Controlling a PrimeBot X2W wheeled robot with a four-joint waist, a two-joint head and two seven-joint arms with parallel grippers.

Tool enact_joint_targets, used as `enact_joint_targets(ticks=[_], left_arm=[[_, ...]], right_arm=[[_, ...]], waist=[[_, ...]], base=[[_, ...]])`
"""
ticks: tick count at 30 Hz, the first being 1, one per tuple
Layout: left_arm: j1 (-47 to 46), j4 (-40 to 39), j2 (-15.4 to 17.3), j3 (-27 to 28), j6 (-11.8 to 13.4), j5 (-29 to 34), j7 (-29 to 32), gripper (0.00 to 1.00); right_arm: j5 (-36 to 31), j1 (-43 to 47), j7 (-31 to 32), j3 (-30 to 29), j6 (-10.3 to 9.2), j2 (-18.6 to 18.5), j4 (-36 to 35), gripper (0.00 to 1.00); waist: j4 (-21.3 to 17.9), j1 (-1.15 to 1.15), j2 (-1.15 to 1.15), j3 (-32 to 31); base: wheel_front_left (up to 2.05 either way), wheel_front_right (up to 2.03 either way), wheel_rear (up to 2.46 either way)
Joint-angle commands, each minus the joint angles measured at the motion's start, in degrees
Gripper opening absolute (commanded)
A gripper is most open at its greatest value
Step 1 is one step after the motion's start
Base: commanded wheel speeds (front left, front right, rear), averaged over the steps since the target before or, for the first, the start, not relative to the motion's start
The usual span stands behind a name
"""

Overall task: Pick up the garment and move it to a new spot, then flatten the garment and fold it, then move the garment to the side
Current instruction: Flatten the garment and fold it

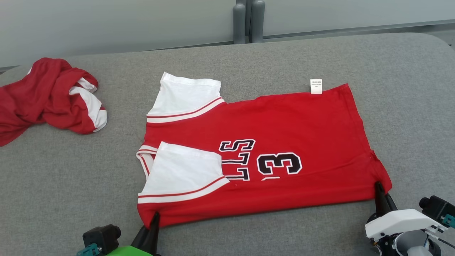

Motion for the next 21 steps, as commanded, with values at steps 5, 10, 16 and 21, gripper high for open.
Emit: enact_joint_targets(ticks=[5,10,16,21], left_arm=[[2.4,-1.3,0.5,-0.4,1.2,0.0,1.1,0.0],[3.0,-0.2,-1.1,-1.3,1.5,-0.7,1.1,0.0],[2.8,1.6,-1.6,-1.2,1.7,-0.8,0.1,1.0],[3.0,1.6,-0.5,-0.5,2.0,-0.7,-0.3,1.0]], right_arm=[[0.8,3.3,2.2,-0.8,-0.11,-0.5,-3.2,0.0],[1.0,4.5,2.7,-0.9,-0.11,-0.5,-3.3,0.0],[0.5,5.0,2.2,-1.1,-0.1,-0.5,-2.7,1.0],[-0.2,5.3,2.1,-1.7,-0.07,-0.4,-2.9,1.0]], waist=[[-0.6,0.0,0.58,-0.3],[-0.8,0.0,0.58,-0.5],[-1.3,0.0,0.58,-0.5],[-1.6,0.0,0.58,-0.4]], base=[[0.0,0.0,0.0],[0.0,0.0,0.0],[0.0,0.0,0.0],[0.0,0.0,0.0]])
